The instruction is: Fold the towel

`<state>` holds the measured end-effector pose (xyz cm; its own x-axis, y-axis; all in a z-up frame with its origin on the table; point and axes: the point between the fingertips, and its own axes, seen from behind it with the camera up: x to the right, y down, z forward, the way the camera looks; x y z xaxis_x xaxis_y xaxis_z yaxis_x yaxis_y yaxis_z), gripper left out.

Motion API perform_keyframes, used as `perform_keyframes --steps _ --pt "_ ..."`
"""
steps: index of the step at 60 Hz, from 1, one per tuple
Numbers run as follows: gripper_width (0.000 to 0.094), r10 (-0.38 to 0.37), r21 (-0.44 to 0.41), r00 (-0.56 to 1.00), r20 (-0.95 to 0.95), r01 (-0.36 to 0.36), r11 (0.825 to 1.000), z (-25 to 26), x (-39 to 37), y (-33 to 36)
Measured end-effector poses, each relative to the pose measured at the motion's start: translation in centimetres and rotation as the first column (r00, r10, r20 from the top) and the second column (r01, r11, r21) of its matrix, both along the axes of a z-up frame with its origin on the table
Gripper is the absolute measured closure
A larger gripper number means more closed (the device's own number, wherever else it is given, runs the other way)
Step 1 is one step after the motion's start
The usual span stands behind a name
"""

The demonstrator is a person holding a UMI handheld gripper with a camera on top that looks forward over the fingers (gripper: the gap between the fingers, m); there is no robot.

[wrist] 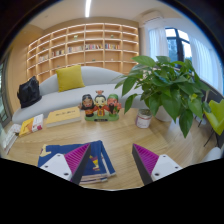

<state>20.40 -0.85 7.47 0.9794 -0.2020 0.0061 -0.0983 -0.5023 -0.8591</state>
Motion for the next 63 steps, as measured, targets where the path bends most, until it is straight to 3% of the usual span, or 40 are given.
perform_keyframes --steps 18,40,63 --pt "0.0081 0.018 0.050 0.981 0.192 -0.029 0.998 8.3 -5.1 -10.7" --pt "0.0082 0.092 0.077 0.987 0.130 -0.102 0.992 11.0 -14.5 -22.2" --pt "0.0086 0.120 0.097 0.981 0.151 -0.136 0.986 12.7 -15.9 -25.5"
